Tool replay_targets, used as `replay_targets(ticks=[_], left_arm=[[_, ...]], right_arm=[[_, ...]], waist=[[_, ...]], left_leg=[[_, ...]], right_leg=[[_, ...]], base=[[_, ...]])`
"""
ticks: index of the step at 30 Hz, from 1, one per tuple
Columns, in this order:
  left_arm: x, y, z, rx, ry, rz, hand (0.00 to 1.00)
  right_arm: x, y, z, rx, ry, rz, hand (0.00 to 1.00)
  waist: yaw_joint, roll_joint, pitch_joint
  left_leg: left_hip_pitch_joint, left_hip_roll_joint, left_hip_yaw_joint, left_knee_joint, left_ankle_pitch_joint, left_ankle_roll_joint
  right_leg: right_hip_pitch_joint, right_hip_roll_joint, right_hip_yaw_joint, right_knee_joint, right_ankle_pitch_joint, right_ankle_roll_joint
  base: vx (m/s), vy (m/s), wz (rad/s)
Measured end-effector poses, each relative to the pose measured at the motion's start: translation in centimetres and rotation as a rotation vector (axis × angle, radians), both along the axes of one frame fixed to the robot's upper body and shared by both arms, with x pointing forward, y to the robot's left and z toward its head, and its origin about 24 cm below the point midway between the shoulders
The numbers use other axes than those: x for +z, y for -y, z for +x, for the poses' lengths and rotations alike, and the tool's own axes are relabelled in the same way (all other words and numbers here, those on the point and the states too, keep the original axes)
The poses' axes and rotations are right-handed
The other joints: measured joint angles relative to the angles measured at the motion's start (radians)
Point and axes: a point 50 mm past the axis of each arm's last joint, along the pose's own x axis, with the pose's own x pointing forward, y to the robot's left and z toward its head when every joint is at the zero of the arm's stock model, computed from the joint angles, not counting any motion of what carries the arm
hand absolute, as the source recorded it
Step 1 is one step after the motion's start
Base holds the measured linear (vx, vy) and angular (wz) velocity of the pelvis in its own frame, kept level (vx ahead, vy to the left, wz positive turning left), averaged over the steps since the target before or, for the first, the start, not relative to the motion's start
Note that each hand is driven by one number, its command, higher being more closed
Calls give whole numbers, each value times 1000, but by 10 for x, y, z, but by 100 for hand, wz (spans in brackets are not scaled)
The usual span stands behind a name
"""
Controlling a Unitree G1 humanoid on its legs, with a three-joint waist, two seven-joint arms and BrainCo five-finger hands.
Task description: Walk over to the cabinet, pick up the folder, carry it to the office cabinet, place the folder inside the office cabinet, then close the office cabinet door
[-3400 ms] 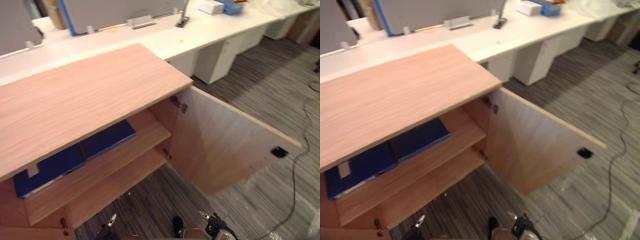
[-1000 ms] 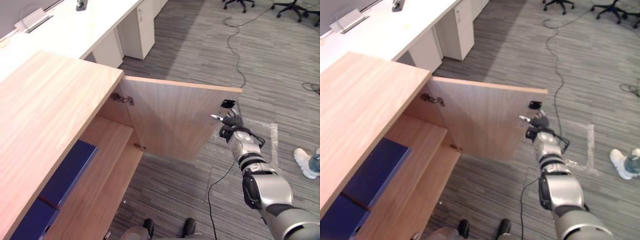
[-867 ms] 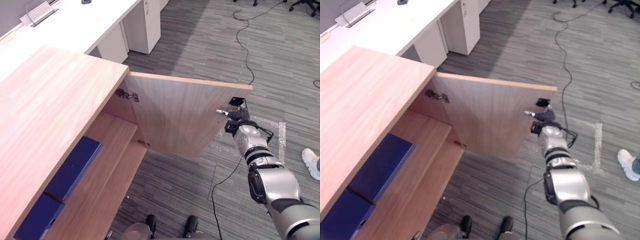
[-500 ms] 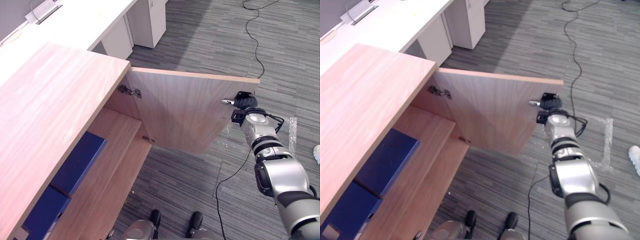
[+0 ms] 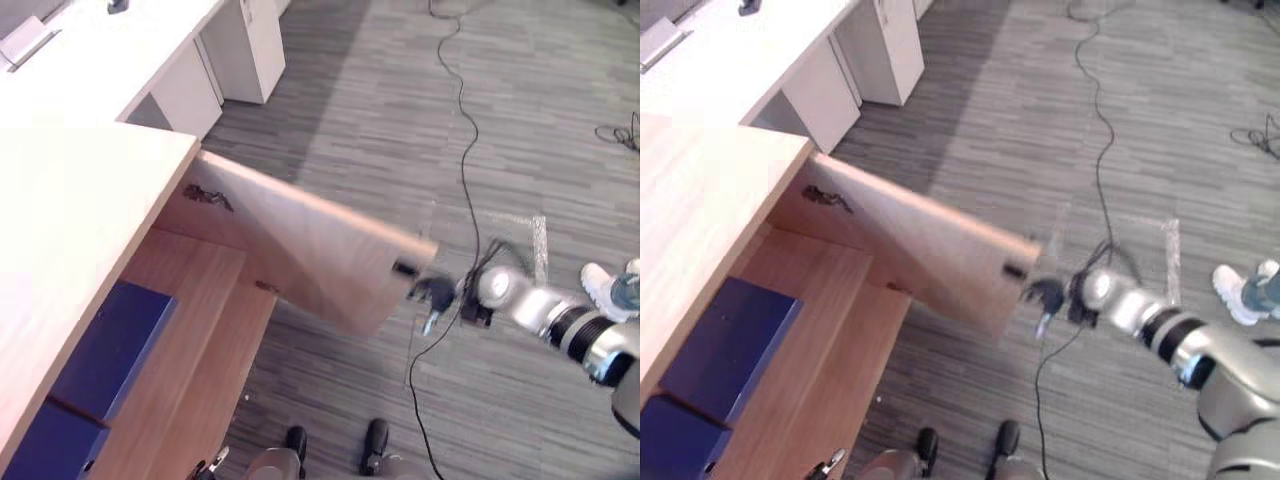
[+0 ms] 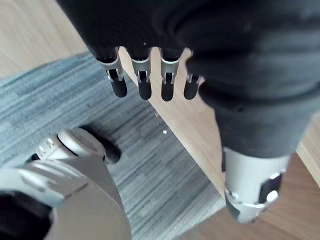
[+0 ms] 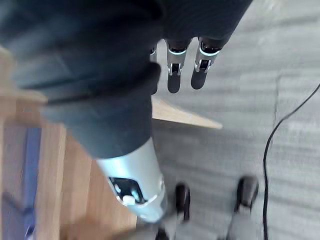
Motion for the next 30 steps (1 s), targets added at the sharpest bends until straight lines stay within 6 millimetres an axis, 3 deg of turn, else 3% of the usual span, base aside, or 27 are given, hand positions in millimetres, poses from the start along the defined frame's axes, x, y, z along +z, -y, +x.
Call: replay_targets(ticks=[1, 4, 6, 12, 14, 18, 23, 27, 28, 29, 30], left_arm=[[1, 0, 4, -5, 11, -4, 0], [1, 0, 6, -12, 12, -1, 0], [0, -1, 1, -2, -2, -2, 0], [2, -18, -9, 23, -28, 30, 0], [3, -20, -10, 40, -27, 32, 0], [1, -20, -15, 63, -44, 25, 0], [2, -22, -14, 90, -36, 24, 0], [2, -21, -6, 107, -15, 16, 0], [2, -19, -2, 109, -10, 10, 0], [1, -15, 0, 112, -6, 1, 0], [1, -15, -1, 116, -7, 1, 0]], right_arm=[[-12, -19, -15, 96, -87, 23, 0], [-27, -43, -40, 207, -192, 84, 0], [-24, -50, -43, 235, -195, 104, 0], [-20, -67, -54, 291, -218, 182, 0], [-24, -74, -62, 300, -249, 221, 0], [-37, -89, -76, 333, -305, 249, 0], [-52, -101, -77, 336, -307, 230, 0], [-72, -107, -71, 277, -282, 193, 0], [-78, -105, -70, 254, -277, 169, 0], [-86, -99, -70, 211, -271, 156, 0], [-90, -97, -68, 178, -265, 155, 0]], waist=[[9, 0, -1], [21, -3, -7], [24, -14, -19], [47, -104, -91], [53, -122, -101], [81, -131, -104], [102, -140, -101], [135, -170, -77], [140, -171, -69], [152, -167, -62], [166, -170, -55]], left_leg=[[6, 6, 0, -2, 2, -3], [15, 16, 0, -16, 11, -15], [13, 19, 1, -20, 15, -20], [13, 25, 5, -30, 22, -26], [14, 24, 2, -42, 29, -28], [14, 20, -3, -57, 46, -26], [10, 18, -46, -85, 74, -32], [-65, 9, -90, -15, 83, -40], [-110, 2, -49, 32, 82, -38], [-129, 15, 72, 64, 53, 9], [-132, 33, 130, 75, 38, 34]], right_leg=[[3, 6, 2, 0, -2, -4], [6, 15, 4, 0, -8, -11], [1, 17, 10, 0, -8, -12], [-10, 24, 28, -1, -1, -21], [-13, 22, 28, -1, 1, -23], [-13, 13, 25, -1, 10, -21], [-10, 13, -15, -1, 12, -21], [-9, 6, -105, 0, 7, -27], [-7, -2, -151, 2, 3, -29], [-7, -8, -184, 15, -8, -32], [-6, -13, -198, 28, -17, -37]], base=[[14, -91, -2], [-16, -46, -1], [-52, -2, -6], [-60, 18, -6], [-78, 38, 4], [-77, 41, 4], [-58, -1, 24], [-70, -24, 67], [-119, 54, 107], [-80, 59, 85], [-73, 70, 67]])
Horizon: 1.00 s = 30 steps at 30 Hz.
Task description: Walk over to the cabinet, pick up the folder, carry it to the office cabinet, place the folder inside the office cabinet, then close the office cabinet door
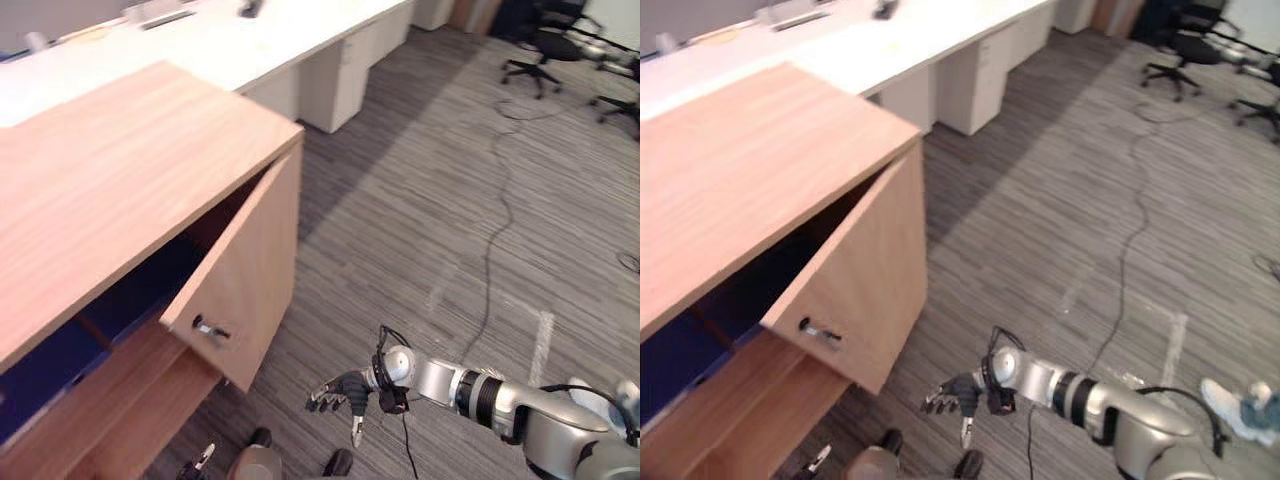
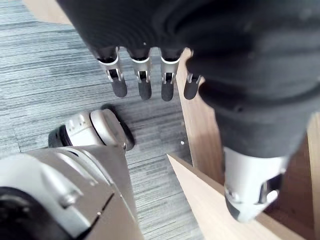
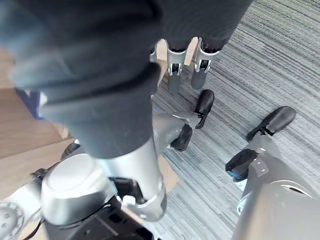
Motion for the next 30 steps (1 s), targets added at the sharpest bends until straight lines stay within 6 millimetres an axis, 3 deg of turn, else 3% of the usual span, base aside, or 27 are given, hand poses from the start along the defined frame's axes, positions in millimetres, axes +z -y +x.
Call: replay_targets(ticks=[1, 2, 3, 7, 9, 11, 12, 13, 14, 16, 18, 19, 20, 21, 23, 27, 30], left_arm=[[-1, 1, -4, 8, -14, -4, 0], [-3, 3, -9, 9, -32, -11, 0], [-3, 5, -11, 14, -39, -14, 0], [-4, 8, -10, -23, -58, -11, 0], [-4, 9, -5, -61, -68, 7, 0], [-3, 8, -2, -92, -77, 28, 0], [-3, 8, -2, -103, -82, 33, 0], [-4, 11, 0, -146, -89, 41, 0], [-3, 11, 2, -170, -90, 49, 0], [0, 8, 10, -201, -68, 74, 0], [0, 7, 12, -195, -63, 75, 0], [0, 6, 11, -170, -62, 73, 0], [0, 6, 11, -156, -60, 71, 0], [-1, 7, 7, -106, -62, 59, 0], [-5, 14, -7, -18, -78, 27, 0], [-5, 11, -16, 61, -84, 22, 0], [-5, 10, -16, 118, -71, 14, 0]], right_arm=[[-8, 3, 2, -65, 16, -9, 0], [-14, 8, 4, -125, 30, -19, 0], [-24, 17, 7, -206, 48, -53, 0], [-52, 48, 8, -581, 68, -140, 0], [-70, 82, -12, -922, 66, -196, 0], [-84, 104, -41, -1103, 24, -262, 0], [-90, 114, -56, -1186, -7, -287, 0], [-98, 126, -80, -1307, -60, -314, 0], [-102, 128, -91, -1357, -89, -322, 0], [-112, 128, -126, -1567, -215, -297, 0], [-115, 126, -139, -1695, -276, -260, 0], [-118, 121, -148, -1796, -329, -220, 0], [-119, 118, -152, -1832, -351, -206, 0], [-120, 118, -155, -1886, -368, -189, 0], [-119, 121, -157, -1941, -363, -167, 0], [-120, 118, -162, -1950, -365, -160, 0], [-120, 115, -162, -1953, -365, -153, 0]], waist=[[-3, 4, 13], [-13, 9, 18], [-18, 14, 21], [-25, 21, 25], [-38, 29, 24], [-56, 33, 25], [-66, 39, 24], [-88, 53, 28], [-100, 58, 28], [-133, 64, 30], [-152, 61, 28], [-165, 43, 17], [-166, 35, 13], [-160, 35, 10], [-160, 60, -7], [-170, 53, -10], [-174, 46, -3]], left_leg=[[1, 50, 132, 21, -9, 12], [6, 68, 189, 19, -5, 3], [19, 74, 212, -5, 23, -33], [61, 3, 156, -140, 98, -36], [80, -41, 89, -198, 135, -33], [88, -73, 24, -188, 137, -23], [95, -88, -7, -183, 132, -16], [116, -101, -59, -179, 127, -4], [123, -102, -79, -179, 125, -1], [127, -102, -160, -179, 124, -2], [126, -109, -192, -173, 123, -8], [127, -129, -217, -160, 115, -20], [129, -140, -219, -160, 111, -26], [142, -139, -221, -166, 107, -37], [157, -101, -215, -194, 111, -48], [170, -45, -244, -208, 110, -90], [85, -45, -254, -31, 33, -114]], right_leg=[[12, -8, -23, 20, -17, 10], [18, -18, -46, 30, -22, 20], [24, -29, -66, 37, -25, 32], [32, -80, -119, 46, -33, 60], [53, -115, -192, 65, -37, 90], [79, -166, -251, 141, -71, 120], [73, -201, -242, 227, -107, 104], [48, -250, -169, 380, -146, 64], [32, -253, -89, 418, -174, 70], [-28, -163, 305, 424, -254, 116], [-37, -117, 484, 383, -259, 131], [-37, -113, 554, 323, -247, 121], [-38, -121, 550, 300, -213, 118], [-30, -131, 544, 287, -236, 148], [-31, -98, 544, 277, -235, 139], [17, -39, 500, 226, -219, 107], [50, -26, 450, 221, -215, 103]], base=[[-52, 30, 61], [-54, 49, 82], [-23, 50, 60], [52, 114, 53], [168, 113, 97], [201, 113, 105], [226, 178, 119], [181, 238, 109], [165, 245, 125], [89, 104, 100], [30, -44, 72], [7, -116, 66], [-2, -193, 44], [-7, -205, 2], [3, -209, -12], [32, -181, 19], [30, -74, 36]])
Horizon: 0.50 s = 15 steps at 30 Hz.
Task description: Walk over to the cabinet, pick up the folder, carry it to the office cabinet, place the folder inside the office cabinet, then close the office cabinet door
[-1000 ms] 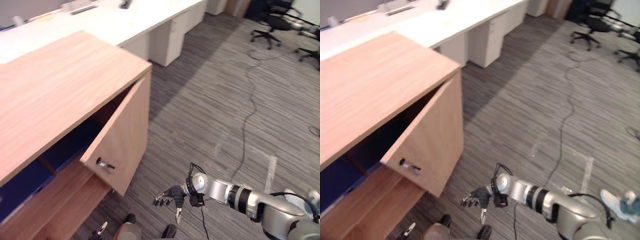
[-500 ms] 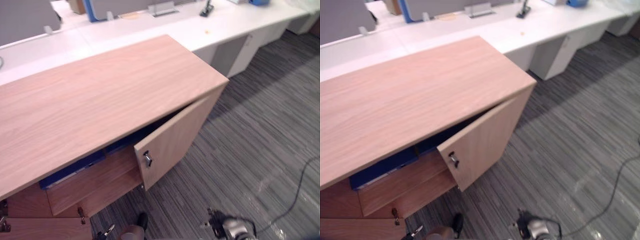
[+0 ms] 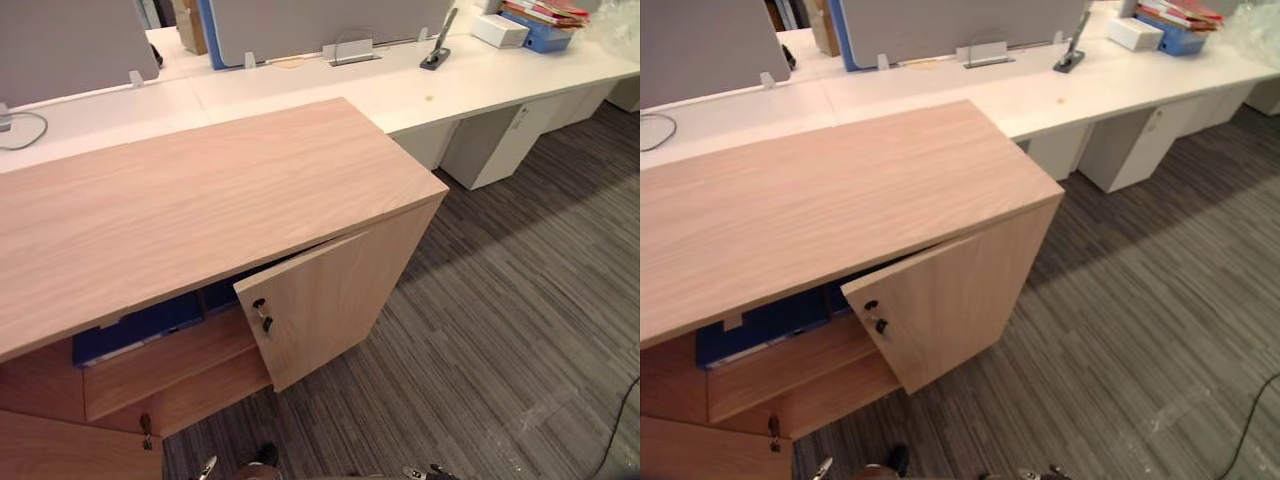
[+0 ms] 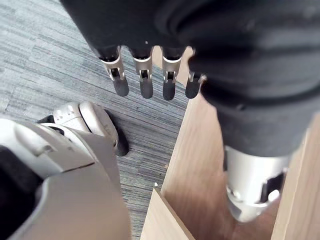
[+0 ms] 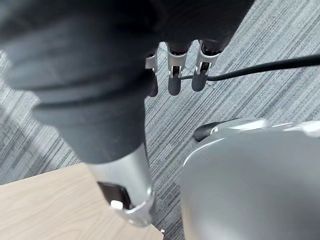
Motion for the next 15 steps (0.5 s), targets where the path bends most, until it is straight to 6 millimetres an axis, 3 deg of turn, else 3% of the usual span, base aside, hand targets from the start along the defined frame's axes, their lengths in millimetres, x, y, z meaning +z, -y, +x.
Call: replay_targets(ticks=[1, 3, 5, 8, 10, 13, 15], left_arm=[[0, 0, 0, 11, 4, -2, 0], [0, 4, 0, 61, 19, -15, 0], [-1, 5, -3, 85, 16, -19, 0], [0, 2, -3, 73, 11, -14, 0], [-1, 2, -6, 15, -11, -6, 0], [-1, -1, -5, -90, -41, 14, 0], [0, -1, 0, -137, -40, 21, 0]], right_arm=[[0, 0, 1, -4, 3, -1, 0], [1, 1, 2, -55, 16, -3, 0], [2, -1, 5, -71, 31, -5, 0], [0, -9, 2, -157, 30, 28, 0], [-1, -7, -4, -200, 22, 28, 0], [-2, -8, -5, -199, 17, 30, 0], [-2, -8, -7, -198, 11, 31, 0]], waist=[[-3, 1, 5], [-4, 13, 14], [0, 24, 13], [-1, 1, 8], [-13, -2, -17], [-33, -4, -26], [-37, -6, -28]], left_leg=[[-21, 0, 25, 47, -18, 2], [-102, 54, 260, 231, -101, 53], [-133, 100, 405, 294, -138, 90], [-115, 42, 437, 207, -137, 101], [-57, -46, 436, 29, -50, 122], [13, -120, 357, -162, 64, 147], [44, -144, 298, -227, 91, 157]], right_leg=[[8, 1, -16, 0, 0, 0], [27, 15, -66, 0, -2, -3], [30, 16, -83, 9, -14, -5], [18, -41, -97, 13, -24, 2], [22, -95, -101, -39, -19, -1], [54, -128, -159, -61, -6, 9], [68, -142, -205, -35, -5, 10]], base=[[-24, -20, 50], [-65, 28, 39], [-54, 95, 23], [10, 149, 27], [76, 198, 44], [124, 104, 64], [164, 30, 86]])
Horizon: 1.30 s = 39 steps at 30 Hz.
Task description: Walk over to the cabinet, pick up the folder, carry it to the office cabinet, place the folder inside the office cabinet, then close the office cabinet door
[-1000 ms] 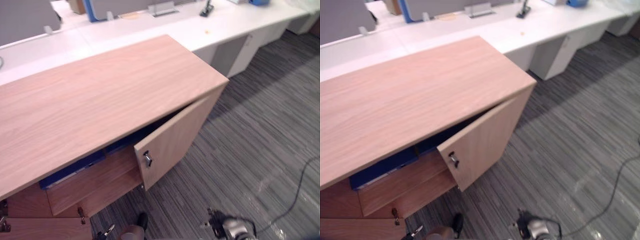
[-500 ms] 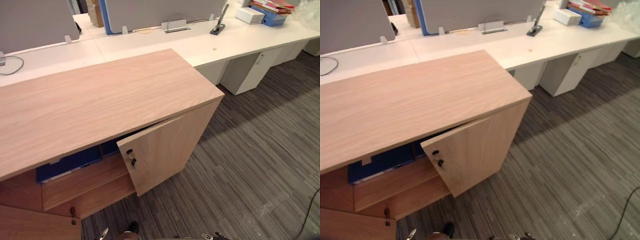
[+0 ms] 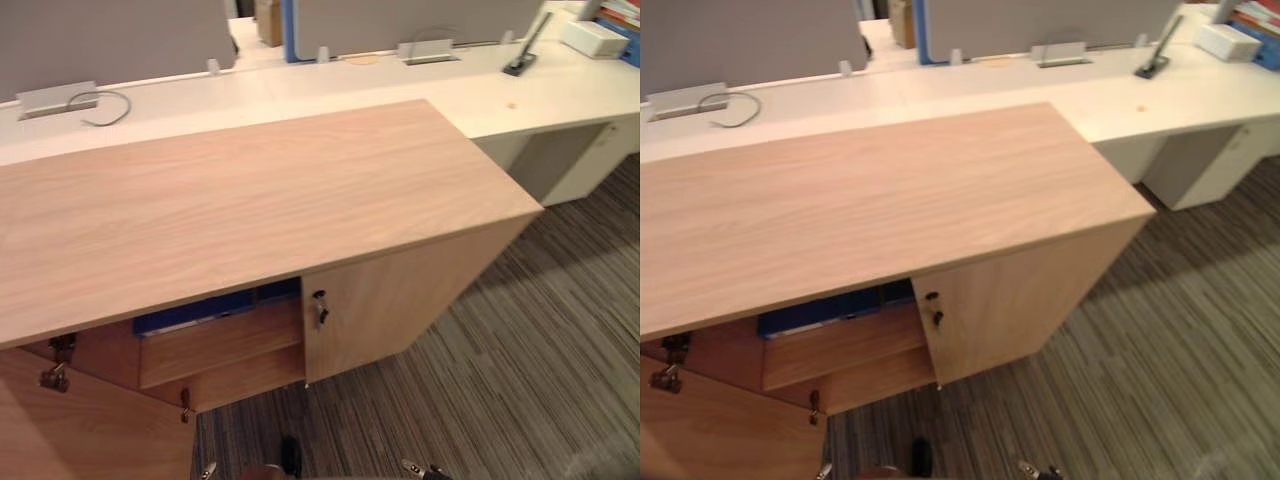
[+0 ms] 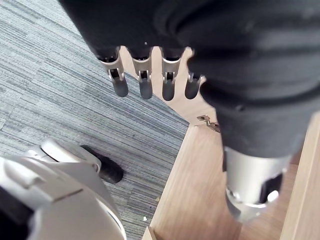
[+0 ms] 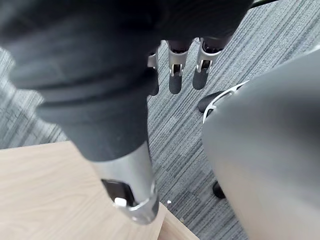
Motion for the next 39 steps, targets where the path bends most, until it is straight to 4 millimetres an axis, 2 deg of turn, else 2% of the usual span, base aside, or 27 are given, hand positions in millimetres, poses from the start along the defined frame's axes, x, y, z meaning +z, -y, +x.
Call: replay_targets(ticks=[1, 3, 4, 6, 7, 9, 10, 11, 12, 15, 18, 20, 22, 23, 25, 26, 27, 29, 30, 31, 34, 35, 37, 38, 39], left_arm=[[0, 1, 4, -32, 5, 3, 0], [0, 3, 9, -83, 4, 7, 0], [2, 0, 13, -132, 5, 24, 0], [2, 2, 16, -141, 12, 30, 0], [2, 2, 17, -139, 13, 31, 0], [2, 1, 13, -113, 4, 35, 0], [1, 1, 12, -103, 2, 37, 0], [1, 0, 8, -70, -4, 37, 0], [0, 2, 0, -30, -18, 29, 0], [-3, 4, -11, 33, -45, 13, 0], [-3, 3, -11, 53, -45, 7, 0], [-2, 2, -8, 81, -28, 5, 0], [-1, 1, -5, 113, -9, 5, 0], [-2, 3, -6, 137, -5, -2, 0], [-2, 3, -7, 151, -1, -4, 0], [-1, 2, -5, 144, 7, 0, 0], [0, 1, -2, 132, 12, 3, 0], [0, -2, -4, 110, -1, 8, 0], [-2, 2, -8, 102, -20, -4, 0], [-3, 5, -12, 85, -35, -10, 0], [-2, 3, -9, 26, -40, 5, 0], [-2, 2, -4, 23, -25, 5, 0], [-1, -1, -3, 20, -18, 14, 0], [0, -2, -1, 19, -11, 18, 0], [0, 0, 0, 20, -5, 15, 0]], right_arm=[[0, 3, 0, 1, 1, -7, 0], [2, 6, 3, 5, 11, -19, 0], [3, 6, 6, 29, 23, -31, 0], [4, 5, 11, 60, 38, -36, 0], [4, 3, 14, 64, 44, -33, 0], [4, -3, 17, 94, 48, -21, 0], [3, -5, 17, 97, 46, -15, 0], [3, -9, 17, 91, 49, -5, 0], [2, -9, 15, 83, 45, 2, 0], [1, -6, 10, 57, 28, 4, 0], [0, -2, 3, 16, 11, 2, 0], [0, -1, 1, 1, 5, -3, 0], [0, -2, 2, -7, 6, 0, 0], [0, -1, 2, -33, 11, 1, 0], [1, 1, 4, -48, 17, -1, 0], [1, 1, 3, -81, 18, 3, 0], [0, 1, 1, -111, 14, 10, 0], [-1, 1, -5, -163, -3, 23, 0], [-2, 5, -10, -224, -6, 26, 0], [-2, 8, -15, -260, -14, 23, 0], [-3, 7, -28, -286, -44, 24, 0], [-4, 6, -30, -288, -53, 26, 0], [-4, 1, -32, -275, -62, 38, 0], [-3, 1, -26, -239, -43, 30, 0], [-2, 3, -18, -208, -18, 16, 0]], waist=[[-8, 10, 1], [-19, 24, 16], [-26, 23, 17], [-14, 24, 15], [-13, 24, 15], [-9, 19, 0], [0, 18, -2], [7, 11, -8], [11, 6, -23], [3, 15, -27], [-3, 15, -25], [-2, 7, -15], [-2, 11, -11], [-5, 19, -2], [4, 32, 8], [7, 25, 9], [6, 13, 12], [-4, -2, 24], [-14, 23, 29], [-16, 30, 27], [-24, 31, 16], [-27, 24, 31], [-17, 4, 40], [-16, 0, 42], [-20, 3, 50]], left_leg=[[10, -5, -59, -2, 10, 6], [38, 4, -133, 22, 15, 17], [50, 5, -189, 39, 4, 12], [60, 5, -238, 46, -1, 5], [64, 5, -254, 46, -2, 3], [73, 3, -302, 50, -14, -15], [77, 3, -307, 50, -21, -24], [79, 0, -313, 53, -34, -33], [70, 14, -297, 59, -63, -34], [65, 63, -279, 63, -62, -66], [63, 85, -325, 76, -64, -86], [26, 82, -339, 142, -85, -101], [-49, 98, -224, 267, -138, -89], [-102, 135, -70, 372, -171, -79], [-152, 165, 65, 463, -184, -60], [-158, 145, 59, 429, -170, -48], [-149, 117, 60, 370, -147, -46], [-108, 112, 167, 295, -168, -26], [-113, 117, 186, 286, -147, -17], [-87, 88, 165, 203, -64, 1], [-14, 25, 99, -38, 52, 5], [-16, 8, 78, -38, 70, 19], [-5, -25, 49, -37, 59, 39], [-1, -42, 21, -37, 47, 55], [5, -48, -1, -35, 43, 61]], right_leg=[[-4, -6, -38, 70, 0, 0], [-55, -19, -19, 287, -9, -12], [-102, -1, 94, 396, -44, -22], [-153, 40, 240, 416, -79, -3], [-160, 53, 283, 408, -83, 4], [-165, 73, 357, 292, -82, 11], [-162, 73, 355, 252, -73, 4], [-154, 71, 352, 176, -10, -4], [-136, 74, 342, 135, -15, 0], [-100, 113, 312, 67, -15, -5], [-65, 137, 260, 47, -13, -9], [-45, 139, 207, 48, -12, -10], [-41, 142, 156, 53, -11, -11], [-25, 152, 124, 55, -12, -12], [-13, 161, 106, 72, -24, -29], [-20, 156, 104, 66, -33, -41], [-23, 128, 100, 44, -36, -45], [-30, 81, 70, 19, -30, -43], [-31, 73, 51, 29, -34, -36], [-31, 73, 50, 30, -41, -28], [-35, 70, 43, -6, -42, -30], [-14, 60, 6, -11, -39, -33], [14, 28, -38, -1, -44, -22], [25, 9, -53, 49, -47, 2], [5, -2, -45, 120, -46, 0]], base=[[175, 58, 122], [169, 59, 125], [128, 28, 111], [108, -10, 95], [103, -83, 85], [50, -151, 74], [25, -197, 42], [44, -238, 14], [48, -259, 9], [56, -276, 6], [57, -230, 47], [20, -107, 79], [-23, -32, 75], [-49, 0, 59], [-79, 44, 67], [-79, 92, 73], [-74, 140, 70], [-94, 133, 51], [-100, 104, 44], [-63, 109, 46], [21, 109, 70], [29, 117, 85], [57, 143, 70], [82, 128, 71], [88, 130, 84]])
